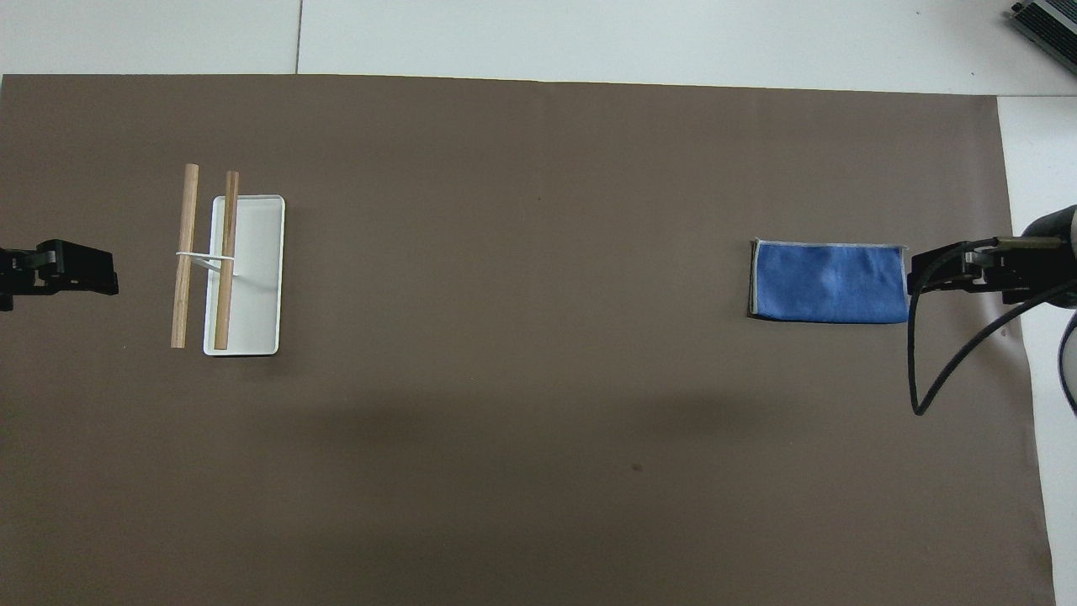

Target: Right arm passes towel to left arm to hang

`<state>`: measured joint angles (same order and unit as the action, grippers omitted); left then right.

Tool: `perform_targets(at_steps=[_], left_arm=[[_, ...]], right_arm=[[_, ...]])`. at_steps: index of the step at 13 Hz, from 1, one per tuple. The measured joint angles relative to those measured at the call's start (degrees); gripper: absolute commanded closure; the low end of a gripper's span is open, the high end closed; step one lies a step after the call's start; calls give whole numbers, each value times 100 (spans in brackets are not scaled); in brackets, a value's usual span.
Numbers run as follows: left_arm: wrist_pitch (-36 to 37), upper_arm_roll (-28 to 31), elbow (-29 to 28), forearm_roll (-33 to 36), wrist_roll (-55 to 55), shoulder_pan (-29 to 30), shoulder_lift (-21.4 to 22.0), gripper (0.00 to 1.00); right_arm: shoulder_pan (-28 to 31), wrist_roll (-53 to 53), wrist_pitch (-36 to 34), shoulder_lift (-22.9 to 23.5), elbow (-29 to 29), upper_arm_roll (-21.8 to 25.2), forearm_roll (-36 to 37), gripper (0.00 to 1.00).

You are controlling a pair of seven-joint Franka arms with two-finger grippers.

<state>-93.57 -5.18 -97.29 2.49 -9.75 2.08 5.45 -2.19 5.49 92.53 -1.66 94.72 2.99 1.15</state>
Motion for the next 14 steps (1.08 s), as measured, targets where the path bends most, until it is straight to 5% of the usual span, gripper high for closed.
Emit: perform_targets(at_steps=[4, 14], left_arm=[[0, 0, 0, 0, 0, 0, 0, 0], [0, 0, 0, 0, 0, 0, 0, 0]], right_arm=[[34, 0, 43, 0, 6, 6, 0, 0], [607, -590, 1970, 292, 1159, 39, 0, 0]])
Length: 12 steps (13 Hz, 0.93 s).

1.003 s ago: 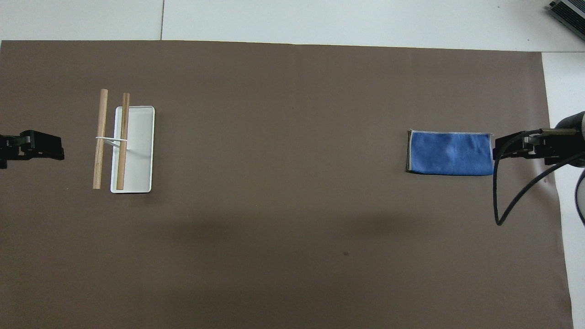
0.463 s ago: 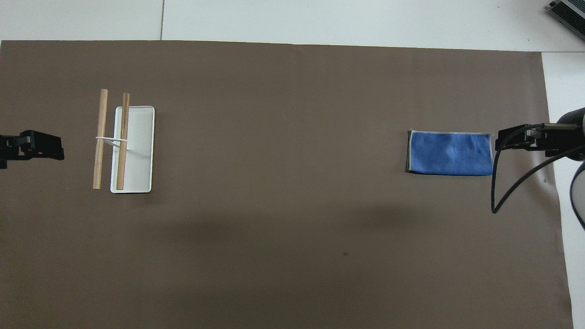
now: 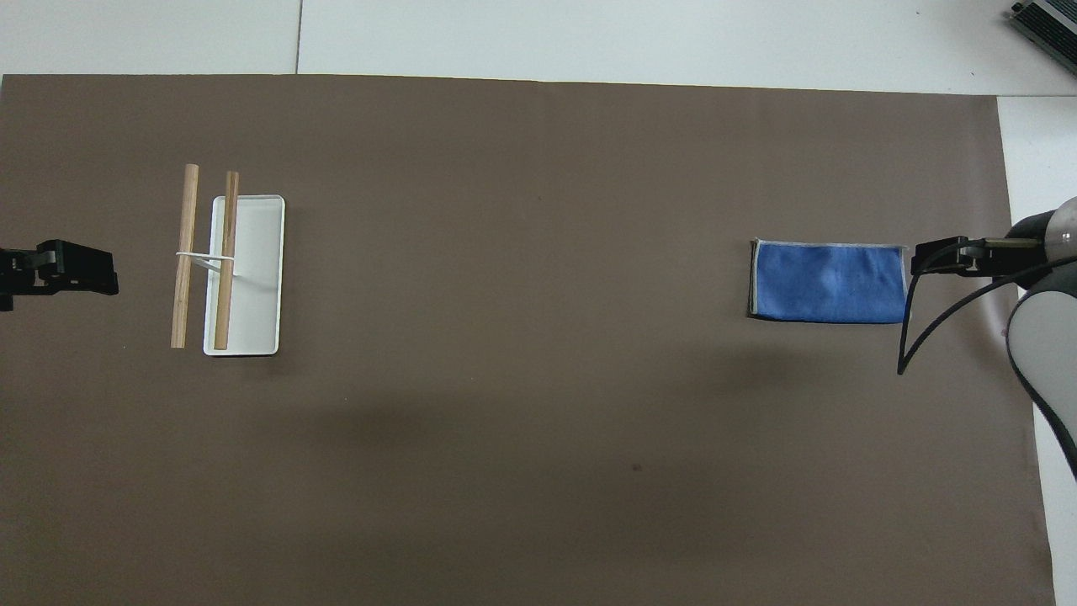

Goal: Right arm passes towel to left arm to hang
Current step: 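Lower the right gripper onto the blue towel and grasp its edge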

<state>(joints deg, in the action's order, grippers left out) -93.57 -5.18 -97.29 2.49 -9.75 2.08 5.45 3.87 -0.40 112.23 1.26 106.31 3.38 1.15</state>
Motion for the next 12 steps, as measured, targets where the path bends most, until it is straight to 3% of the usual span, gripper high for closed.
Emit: perform_targets(at_steps=[4, 8, 12], left_arm=[[0, 0, 0, 0, 0, 0, 0, 0], [0, 0, 0, 0, 0, 0, 0, 0], [0, 0, 0, 0, 0, 0, 0, 0]], right_arm=[[202, -380, 757, 577, 123, 3, 0, 0], [284, -429, 1971, 1106, 513, 4, 0, 0], [308, -429, 2622, 1521, 645, 4, 0, 0]])
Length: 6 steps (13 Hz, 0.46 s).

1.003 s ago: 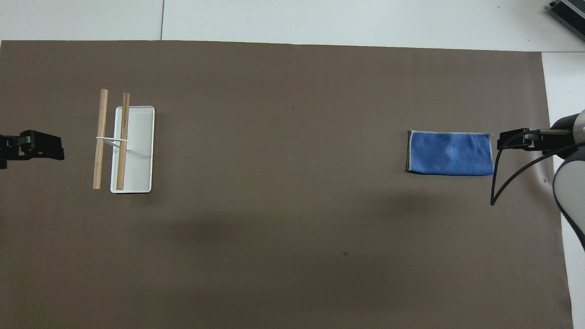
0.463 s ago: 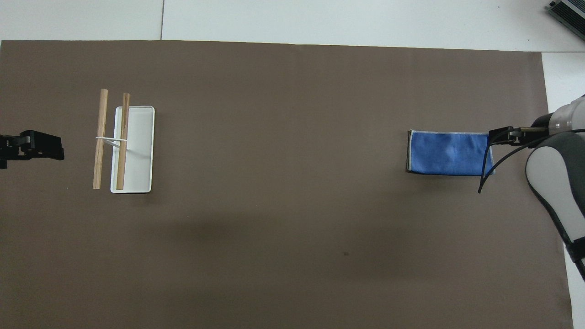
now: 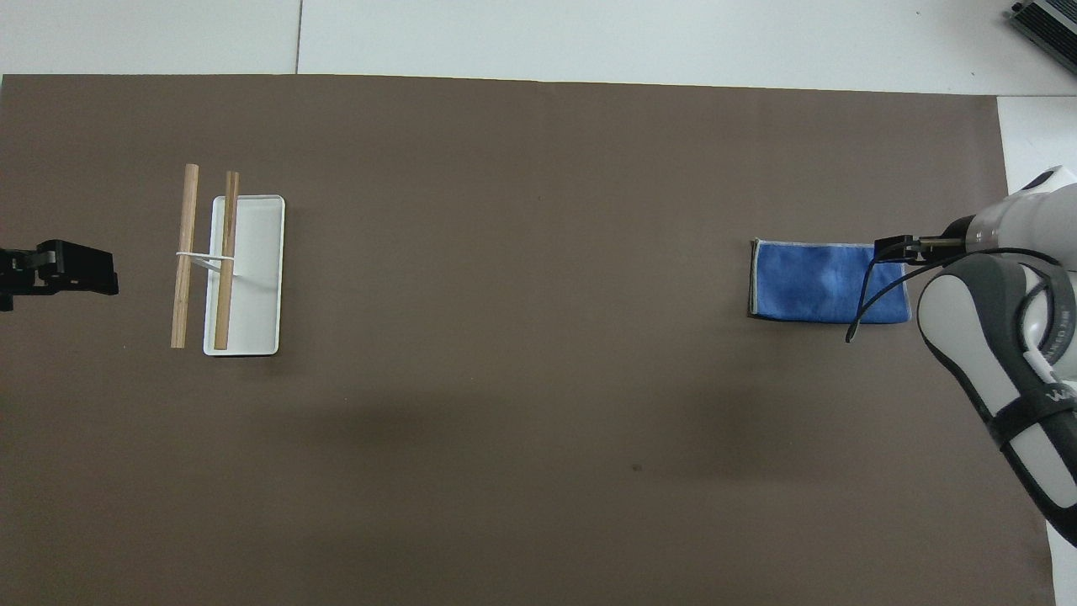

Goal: Right arm passes towel to left arm to hang
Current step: 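Lower the right gripper onto the blue towel and grasp its edge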

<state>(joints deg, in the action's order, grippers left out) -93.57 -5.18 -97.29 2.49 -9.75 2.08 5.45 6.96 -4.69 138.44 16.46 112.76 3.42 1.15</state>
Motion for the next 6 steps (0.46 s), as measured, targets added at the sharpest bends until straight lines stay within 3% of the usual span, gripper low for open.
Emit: perform_targets(at_steps=[6], left_arm=[[0, 0, 0, 0, 0, 0, 0, 0]], right_arm=[[89, 0, 452, 585, 24, 4, 0, 2]])
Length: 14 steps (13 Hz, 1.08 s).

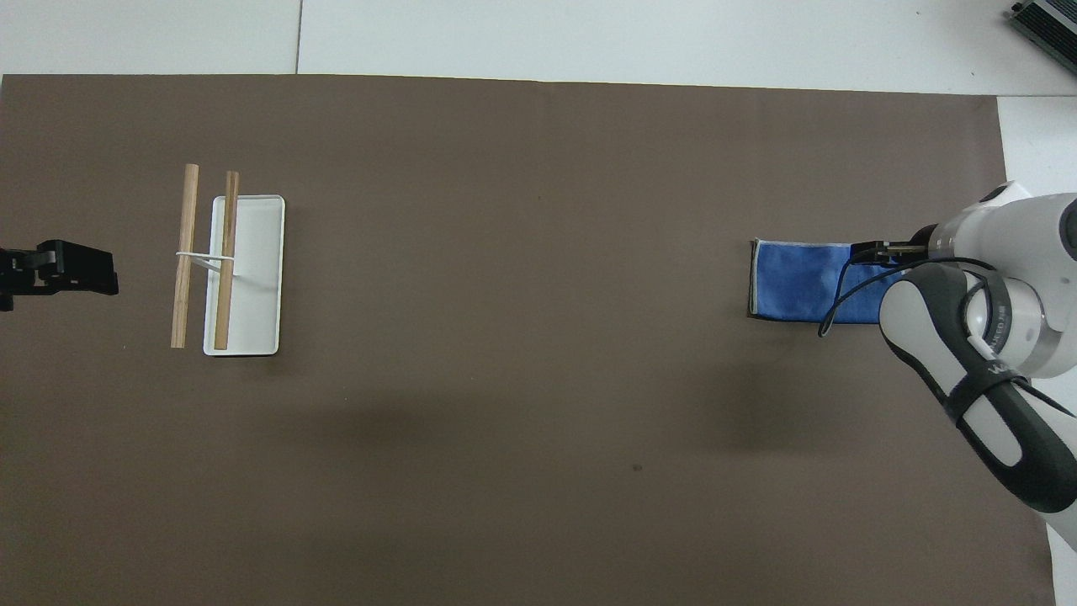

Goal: Right arm passes towel to left arm to hang
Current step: 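Lower the right gripper onto the blue towel and grasp its edge, then lift the towel with the right gripper while the left gripper reaches forward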

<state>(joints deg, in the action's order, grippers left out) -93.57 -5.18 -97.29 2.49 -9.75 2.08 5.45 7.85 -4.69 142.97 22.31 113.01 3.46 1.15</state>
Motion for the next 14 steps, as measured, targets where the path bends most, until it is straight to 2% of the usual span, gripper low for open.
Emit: perform_targets(at_steps=[2, 4, 6, 7, 8, 11, 13, 14], left_arm=[[0, 0, 0, 0, 0, 0, 0, 0], [0, 0, 0, 0, 0, 0, 0, 0], [0, 0, 0, 0, 0, 0, 0, 0], [0, 0, 0, 0, 0, 0, 0, 0], [0, 0, 0, 0, 0, 0, 0, 0], [0, 0, 0, 0, 0, 0, 0, 0], [0, 0, 0, 0, 0, 0, 0, 0], [0, 0, 0, 0, 0, 0, 0, 0]], right_arm=[[27, -22, 0, 45, 7, 0, 0, 30], [24, -39, 0, 29, 4, -8, 0, 47], [24, -41, 0, -14, 2, -8, 0, 71], [24, -42, 0, -26, -1, -9, 0, 79], [23, -42, 0, -38, -2, -13, 0, 85], [11, -42, 0, -52, -3, -15, 0, 90], [-16, -42, 0, -137, -13, -27, 0, 100], [-30, -39, -19, -226, -15, -47, 0, 100]])
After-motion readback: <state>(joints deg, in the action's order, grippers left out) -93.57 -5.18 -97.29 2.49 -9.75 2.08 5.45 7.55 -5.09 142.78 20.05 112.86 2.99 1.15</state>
